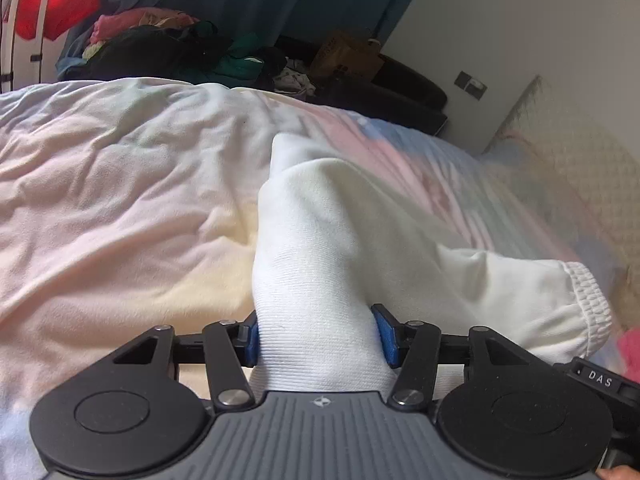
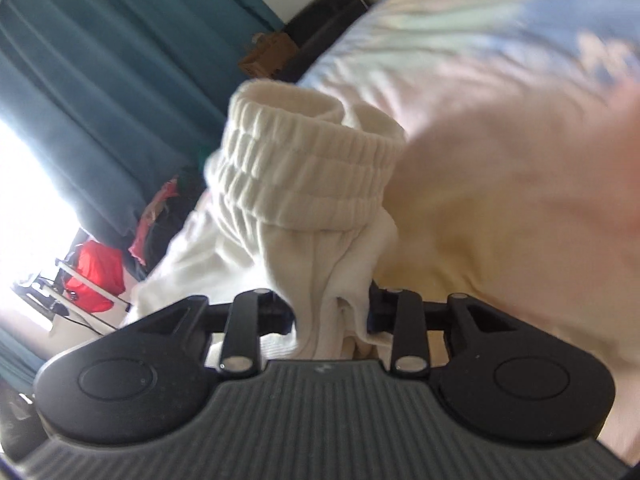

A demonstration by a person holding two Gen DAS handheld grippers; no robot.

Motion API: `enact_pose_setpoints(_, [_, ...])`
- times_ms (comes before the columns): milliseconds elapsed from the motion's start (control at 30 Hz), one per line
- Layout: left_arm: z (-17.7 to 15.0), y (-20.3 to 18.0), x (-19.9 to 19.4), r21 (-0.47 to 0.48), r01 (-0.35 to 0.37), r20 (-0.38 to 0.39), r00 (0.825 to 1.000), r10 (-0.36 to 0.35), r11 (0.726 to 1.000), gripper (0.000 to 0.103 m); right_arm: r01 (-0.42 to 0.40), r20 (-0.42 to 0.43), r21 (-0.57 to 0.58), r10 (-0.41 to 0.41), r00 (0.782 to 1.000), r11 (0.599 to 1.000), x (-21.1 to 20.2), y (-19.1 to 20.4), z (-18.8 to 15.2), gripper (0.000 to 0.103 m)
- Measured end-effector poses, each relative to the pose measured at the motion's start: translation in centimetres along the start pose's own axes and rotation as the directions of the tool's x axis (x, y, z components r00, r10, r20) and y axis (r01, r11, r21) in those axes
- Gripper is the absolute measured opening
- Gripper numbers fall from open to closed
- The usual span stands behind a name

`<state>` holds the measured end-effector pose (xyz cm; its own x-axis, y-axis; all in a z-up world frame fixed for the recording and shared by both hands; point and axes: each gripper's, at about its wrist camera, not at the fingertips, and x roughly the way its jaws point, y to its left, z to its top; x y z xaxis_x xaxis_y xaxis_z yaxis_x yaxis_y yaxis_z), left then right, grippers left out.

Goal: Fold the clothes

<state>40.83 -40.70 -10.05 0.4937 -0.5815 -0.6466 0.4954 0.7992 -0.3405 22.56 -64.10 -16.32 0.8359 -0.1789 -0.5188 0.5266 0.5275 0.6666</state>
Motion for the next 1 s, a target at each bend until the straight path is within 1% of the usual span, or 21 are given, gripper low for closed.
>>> enact_pose_setpoints(33, [-0.5,-0.4,-0.7,0.026,-0.006,0.003,1.0,0.006,1.0,0.06,0.013,-0.006,0.013,-0.013,1.0,1.0,0.1,-0.7,-0.6,0.046])
enact_pose_setpoints(67, [-1.0,-0.9,-1.3,0.052,-0.012,0.007,1.0,0.012,0.999,0.061,0.03,-0.018,0.028,-0.029,0.999,0.999,0.0,-1.1,-0.9,0.048])
enact_pose_setpoints(133, [-1.1,-1.8,-2.9,0.077,-0.034,0.014,0.999,0.033,0.996,0.063,0.072,-0.06,0.064,-0.068,0.996,0.995,-0.7,-1.0,-0.3,0.049])
enact_pose_setpoints(200, [-0.7,-2.7,-5.2,0.099,-0.053,0.023,0.998,0.051,0.994,0.063,0.12,-0.104,0.087,-0.111,0.988,0.989,-1.6,-0.8,0.4,0.049])
enact_pose_setpoints(267, [-0.3,-3.6,-7.5,0.121,-0.072,0.032,0.997,0.068,0.99,0.063,0.184,-0.133,0.049,-0.176,0.975,0.982,-3.5,0.6,1.2,0.049])
enact_pose_setpoints(300, [0.1,-4.3,-9.5,0.124,-0.067,0.053,0.997,0.061,0.99,0.063,0.206,-0.136,0.025,-0.201,0.97,0.978,-4.7,1.3,1.6,0.049])
enact_pose_setpoints(367, [0.7,-5.8,-13.3,0.133,-0.062,0.088,0.995,0.05,0.989,0.066,0.206,-0.119,-0.025,-0.208,0.971,0.978,-7.5,3.1,2.3,0.049])
enact_pose_setpoints(467, [1.2,-7.9,-18.6,0.169,-0.071,0.148,0.988,0.046,0.983,0.07,0.166,-0.075,-0.086,-0.172,0.982,0.982,-12.3,5.9,3.1,0.049])
enact_pose_setpoints(533, [1.2,-9.7,-22.6,0.192,-0.085,0.191,0.981,0.048,0.978,0.079,0.128,-0.037,-0.141,-0.134,0.99,0.982,-15.7,8.0,3.2,0.049])
enact_pose_setpoints(567, [1.2,-10.6,-24.5,0.204,-0.092,0.212,0.976,0.048,0.975,0.08,0.108,-0.017,-0.173,-0.113,0.993,0.979,-17.5,9.0,3.1,0.049])
enact_pose_setpoints(600, [1.2,-11.5,-26.5,0.215,-0.1,0.233,0.971,0.048,0.972,0.081,0.089,0.002,-0.204,-0.091,0.996,0.975,-19.3,10.1,3.1,0.049])
enact_pose_setpoints(667, [0.6,-12.7,-30.4,0.225,-0.093,0.26,0.965,0.032,0.97,0.089,0.053,0.033,-0.264,-0.046,0.998,0.963,-22.7,11.9,2.6,0.049])
enact_pose_setpoints(700, [0.2,-13.2,-32.2,0.227,-0.094,0.271,0.962,0.03,0.969,0.096,0.04,0.051,-0.294,-0.026,0.998,0.955,-24.5,12.7,2.4,0.049])
enact_pose_setpoints(733, [-0.4,-13.7,-34.1,0.24,-0.094,0.284,0.958,0.023,0.966,0.1,0.031,0.069,-0.323,-0.009,0.998,0.946,-26.2,13.4,2.1,0.049])
enact_pose_setpoints(767, [-0.9,-14.3,-35.9,0.253,-0.095,0.298,0.954,0.016,0.963,0.101,0.027,0.083,-0.348,0.002,0.997,0.937,-27.8,14.0,1.6,0.049])
enact_pose_setpoints(800, [-1.6,-14.7,-37.6,0.263,-0.101,0.313,0.95,0.014,0.959,0.103,0.023,0.091,-0.368,0.011,0.996,0.929,-29.3,14.5,1.2,0.051])
enact_pose_setpoints(833, [-2.4,-15.0,-39.4,0.267,-0.099,0.324,0.946,0.007,0.959,0.103,0.02,0.1,-0.389,0.021,0.995,0.921,-30.7,14.9,0.7,0.061])
enact_pose_setpoints(867, [-3.2,-15.3,-41.1,0.27,-0.096,0.334,0.943,0.0,0.958,0.103,0.016,0.11,-0.41,0.033,0.993,0.912,-32.2,15.4,0.2,0.066])
enact_pose_setpoints(900, [-3.9,-15.4,-42.5,0.272,-0.093,0.341,0.94,-0.006,0.958,0.103,0.01,0.124,-0.435,0.048,0.991,0.9,-33.6,15.8,-0.5,0.078])
enact_pose_setpoints(933, [-4.7,-15.4,-44.0,0.271,-0.093,0.352,0.936,-0.009,0.958,0.103,0.01,0.136,-0.456,0.059,0.989,0.89,-34.9,16.1,-1.2,0.086])
enact_pose_setpoints(1000, [-6.3,-15.5,-46.7,0.273,-0.098,0.369,0.929,-0.01,0.957,0.103,0.02,0.158,-0.483,0.065,0.985,0.875,-36.9,16.5,-2.3,0.084])
